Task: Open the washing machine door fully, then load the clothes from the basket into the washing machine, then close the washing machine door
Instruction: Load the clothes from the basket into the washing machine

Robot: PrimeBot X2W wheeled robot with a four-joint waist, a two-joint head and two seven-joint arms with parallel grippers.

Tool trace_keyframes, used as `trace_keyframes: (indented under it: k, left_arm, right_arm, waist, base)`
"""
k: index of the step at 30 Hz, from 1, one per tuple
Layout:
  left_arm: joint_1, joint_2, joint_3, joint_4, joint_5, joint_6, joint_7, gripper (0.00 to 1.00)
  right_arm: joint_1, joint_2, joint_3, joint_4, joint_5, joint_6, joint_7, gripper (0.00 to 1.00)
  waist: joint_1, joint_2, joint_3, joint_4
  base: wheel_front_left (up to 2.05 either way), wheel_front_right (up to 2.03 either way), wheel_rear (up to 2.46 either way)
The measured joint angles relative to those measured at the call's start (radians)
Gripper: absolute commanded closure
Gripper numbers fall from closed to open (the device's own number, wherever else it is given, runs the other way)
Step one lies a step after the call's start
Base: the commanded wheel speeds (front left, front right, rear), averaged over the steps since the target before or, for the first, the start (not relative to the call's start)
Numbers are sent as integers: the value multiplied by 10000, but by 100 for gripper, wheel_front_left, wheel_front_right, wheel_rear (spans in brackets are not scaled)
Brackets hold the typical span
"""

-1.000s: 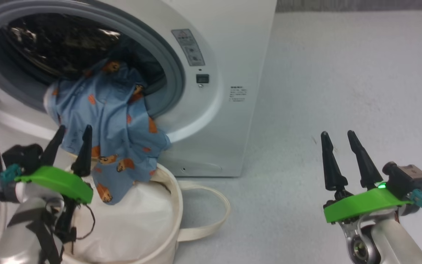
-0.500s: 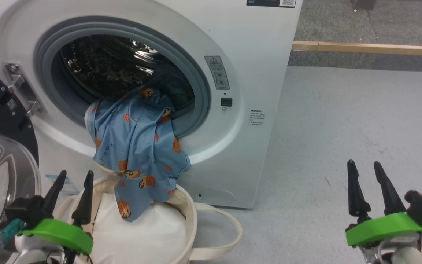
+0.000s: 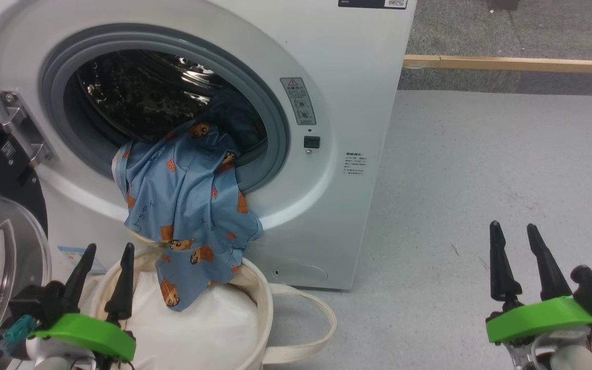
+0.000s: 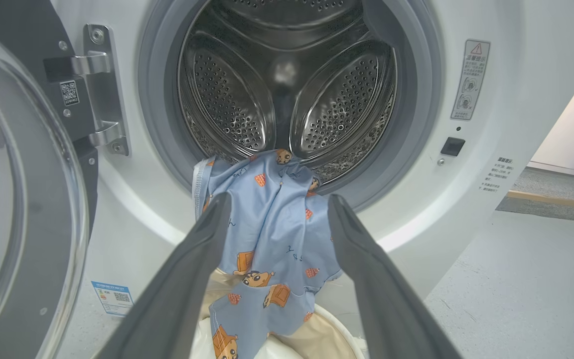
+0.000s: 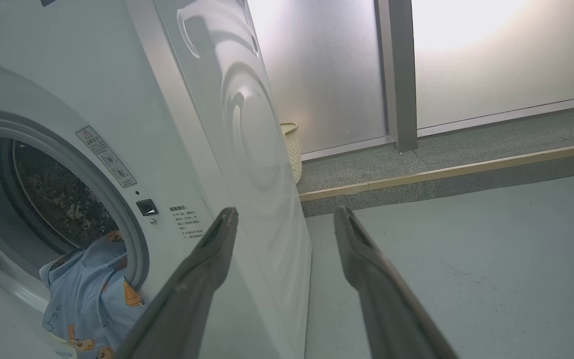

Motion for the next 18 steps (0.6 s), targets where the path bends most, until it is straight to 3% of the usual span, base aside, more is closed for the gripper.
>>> trace_keyframes:
  k: [18]
  left_arm:
    - [-1, -73, 12, -73, 0, 0, 0, 0]
  right_arm:
    - [-6, 0, 109, -109, -75, 0, 0, 0]
  waist:
    - [0, 0, 171, -159]
  base:
    - [0, 0, 0]
